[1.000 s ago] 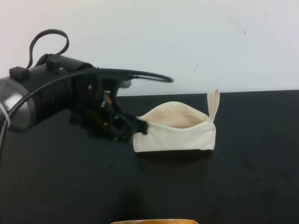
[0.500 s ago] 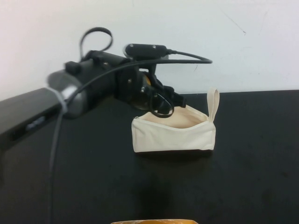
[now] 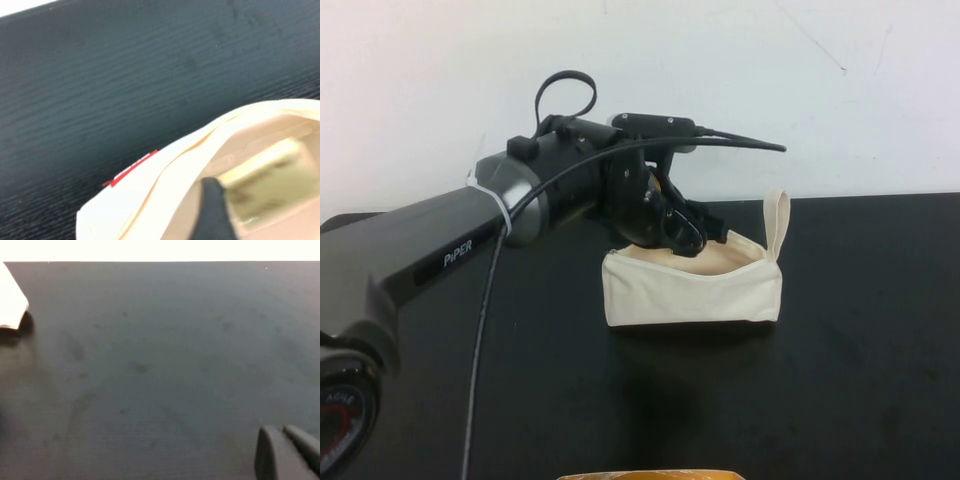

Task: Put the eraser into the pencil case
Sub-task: Place the eraser on the pencil case

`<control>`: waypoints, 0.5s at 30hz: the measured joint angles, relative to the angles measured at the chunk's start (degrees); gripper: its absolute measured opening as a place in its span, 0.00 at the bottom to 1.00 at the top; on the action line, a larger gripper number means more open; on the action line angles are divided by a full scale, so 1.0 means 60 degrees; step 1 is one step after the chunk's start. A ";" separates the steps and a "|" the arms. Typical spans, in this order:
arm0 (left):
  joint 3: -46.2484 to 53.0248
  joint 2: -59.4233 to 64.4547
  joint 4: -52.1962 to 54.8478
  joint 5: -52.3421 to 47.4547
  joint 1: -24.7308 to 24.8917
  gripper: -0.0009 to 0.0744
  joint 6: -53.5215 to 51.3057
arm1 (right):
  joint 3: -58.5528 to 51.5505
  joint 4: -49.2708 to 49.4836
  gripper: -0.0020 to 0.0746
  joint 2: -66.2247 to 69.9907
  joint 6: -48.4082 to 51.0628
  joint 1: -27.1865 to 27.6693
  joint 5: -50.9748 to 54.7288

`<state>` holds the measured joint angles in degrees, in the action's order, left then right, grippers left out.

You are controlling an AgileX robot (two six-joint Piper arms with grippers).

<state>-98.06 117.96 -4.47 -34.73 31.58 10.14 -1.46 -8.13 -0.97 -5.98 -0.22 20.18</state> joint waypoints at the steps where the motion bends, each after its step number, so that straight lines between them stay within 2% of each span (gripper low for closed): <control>1: -0.0058 -0.0017 0.0000 -0.0091 0.0000 0.59 0.0000 | 0.0000 0.0000 0.02 0.0000 0.0000 0.0000 0.0000; 4: -0.0160 -0.0136 0.0124 -0.0448 0.0000 0.62 -0.0165 | 0.0000 0.0000 0.02 0.0000 0.0000 0.0000 0.0000; 6: -0.0160 -0.0366 0.0546 -0.0673 0.0000 0.58 -0.0231 | 0.0000 0.0000 0.02 0.0000 0.0000 0.0000 0.0000; 9: -0.0177 -0.0949 0.1472 -0.1094 0.0000 0.40 -0.0251 | 0.0000 0.0000 0.02 0.0000 0.0000 0.0000 0.0000; 11: -0.0177 -0.1372 0.1961 -0.1407 0.0000 0.20 -0.0279 | 0.0000 0.0000 0.02 0.0000 0.0000 0.0000 0.0000; 13: -0.0022 -0.1923 0.2150 -0.1508 0.0000 0.10 -0.0495 | 0.0000 0.0000 0.02 0.0000 0.0000 0.0000 0.0000; 15: 0.0507 -0.2673 0.2153 -0.1293 0.0000 0.05 -0.0710 | 0.0000 0.0000 0.02 0.0000 0.0000 0.0000 0.0016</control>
<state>-95.02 101.92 8.45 -42.50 31.58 5.89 -1.46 -8.13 -0.97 -5.98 -0.22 20.28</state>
